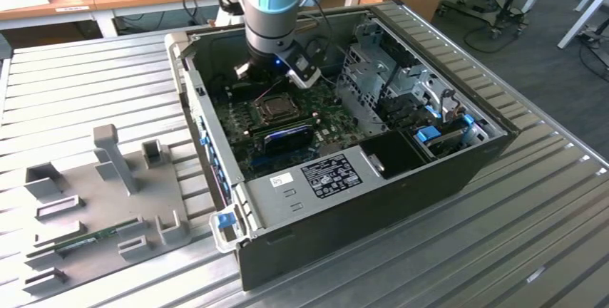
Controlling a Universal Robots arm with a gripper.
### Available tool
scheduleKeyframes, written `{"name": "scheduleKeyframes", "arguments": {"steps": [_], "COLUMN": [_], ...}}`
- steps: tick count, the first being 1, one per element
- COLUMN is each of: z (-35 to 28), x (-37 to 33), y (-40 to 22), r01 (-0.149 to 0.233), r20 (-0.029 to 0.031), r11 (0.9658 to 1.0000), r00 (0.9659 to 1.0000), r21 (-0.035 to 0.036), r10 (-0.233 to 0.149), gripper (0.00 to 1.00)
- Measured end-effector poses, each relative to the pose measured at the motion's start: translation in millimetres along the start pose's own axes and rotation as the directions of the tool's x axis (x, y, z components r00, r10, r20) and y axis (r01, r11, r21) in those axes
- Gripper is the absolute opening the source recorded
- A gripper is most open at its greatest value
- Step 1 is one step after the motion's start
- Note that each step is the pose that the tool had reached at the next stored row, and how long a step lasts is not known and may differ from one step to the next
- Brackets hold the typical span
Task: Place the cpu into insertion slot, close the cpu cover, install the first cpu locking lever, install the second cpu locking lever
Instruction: 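Install the first cpu locking lever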
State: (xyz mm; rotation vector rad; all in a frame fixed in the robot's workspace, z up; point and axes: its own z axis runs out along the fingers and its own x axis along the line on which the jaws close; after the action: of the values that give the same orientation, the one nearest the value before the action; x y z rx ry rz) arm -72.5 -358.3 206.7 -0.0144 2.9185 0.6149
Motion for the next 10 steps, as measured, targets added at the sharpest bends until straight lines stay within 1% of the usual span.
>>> {"name": "scheduleKeyframes", "arguments": {"steps": [5, 10], "z": [2.7, 5.0], "x": [-1.9, -4.7], "y": [-1.9, -3.0], "r01": [-0.002, -0.011], "r20": [0.0008, 0.0050], "r11": [1.0000, 0.9999], "r00": [1.0000, 0.9999], "r21": [0.0001, 0.0016], "r10": [0.002, 0.011], "gripper": [0.10, 0.10]}}
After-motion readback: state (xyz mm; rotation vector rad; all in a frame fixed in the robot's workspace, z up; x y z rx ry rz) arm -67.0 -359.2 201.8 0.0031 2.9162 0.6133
